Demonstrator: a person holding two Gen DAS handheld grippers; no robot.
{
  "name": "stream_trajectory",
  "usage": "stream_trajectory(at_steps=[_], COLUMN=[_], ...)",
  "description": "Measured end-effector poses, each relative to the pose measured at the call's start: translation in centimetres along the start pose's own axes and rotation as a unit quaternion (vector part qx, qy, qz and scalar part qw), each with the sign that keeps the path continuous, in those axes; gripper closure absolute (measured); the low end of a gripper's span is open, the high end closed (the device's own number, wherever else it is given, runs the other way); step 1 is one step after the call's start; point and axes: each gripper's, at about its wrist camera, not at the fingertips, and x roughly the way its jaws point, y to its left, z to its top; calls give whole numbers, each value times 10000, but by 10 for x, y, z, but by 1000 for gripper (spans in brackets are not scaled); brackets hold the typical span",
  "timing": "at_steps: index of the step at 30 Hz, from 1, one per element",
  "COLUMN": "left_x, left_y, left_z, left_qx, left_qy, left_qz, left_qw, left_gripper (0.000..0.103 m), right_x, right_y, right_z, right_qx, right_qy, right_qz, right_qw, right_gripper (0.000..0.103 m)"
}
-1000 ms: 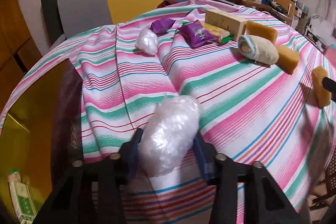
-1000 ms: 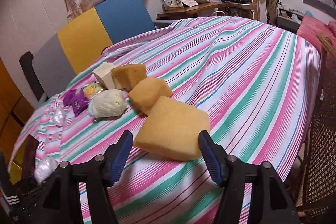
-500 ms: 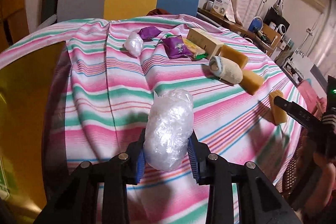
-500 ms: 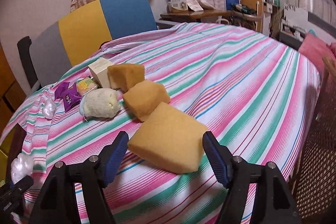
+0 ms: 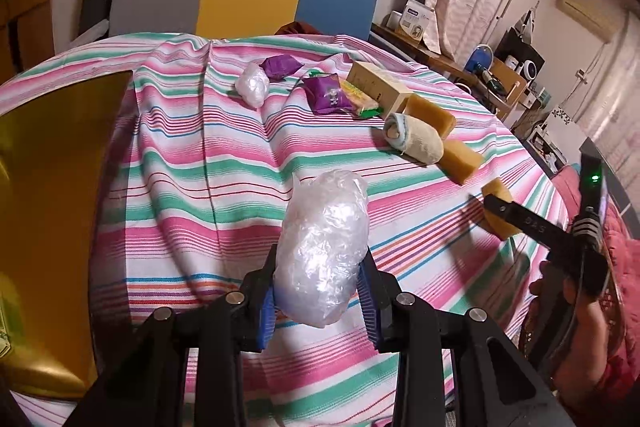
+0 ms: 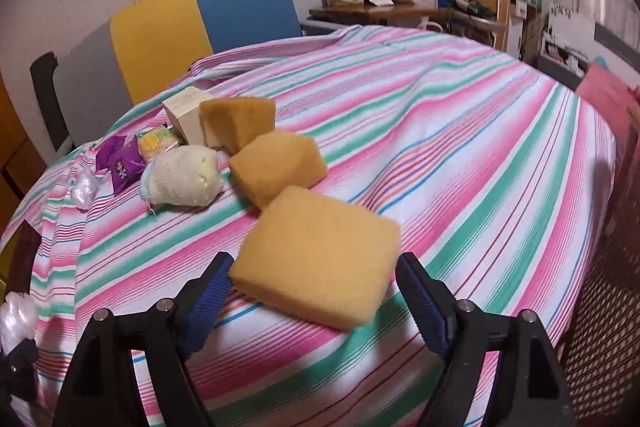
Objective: Organize objects
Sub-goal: 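Grasp a yellow sponge with the right gripper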
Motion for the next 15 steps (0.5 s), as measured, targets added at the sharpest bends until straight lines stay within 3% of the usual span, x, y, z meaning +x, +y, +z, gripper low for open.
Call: stream_trajectory(at_steps=[4, 8, 15], left_x=[-6, -8, -13], left_y=[1, 5, 7], left_z=[-1, -1, -1], left_qx=[4, -88, -126], left_qy=[-43, -46, -85], left_qz=[-23, -55, -75], left_qw=[10000, 9999, 9999], left_gripper=[68, 68, 68], right_x=[-1, -5, -17], right_y=[1, 3, 25], right_z=[-7, -10, -14], right_qx=[11, 21, -126], right_qy=[-66, -113, -157], right_qz=[153, 207, 684], right_qw=[9999, 9997, 9975], right_gripper=[32, 35, 36])
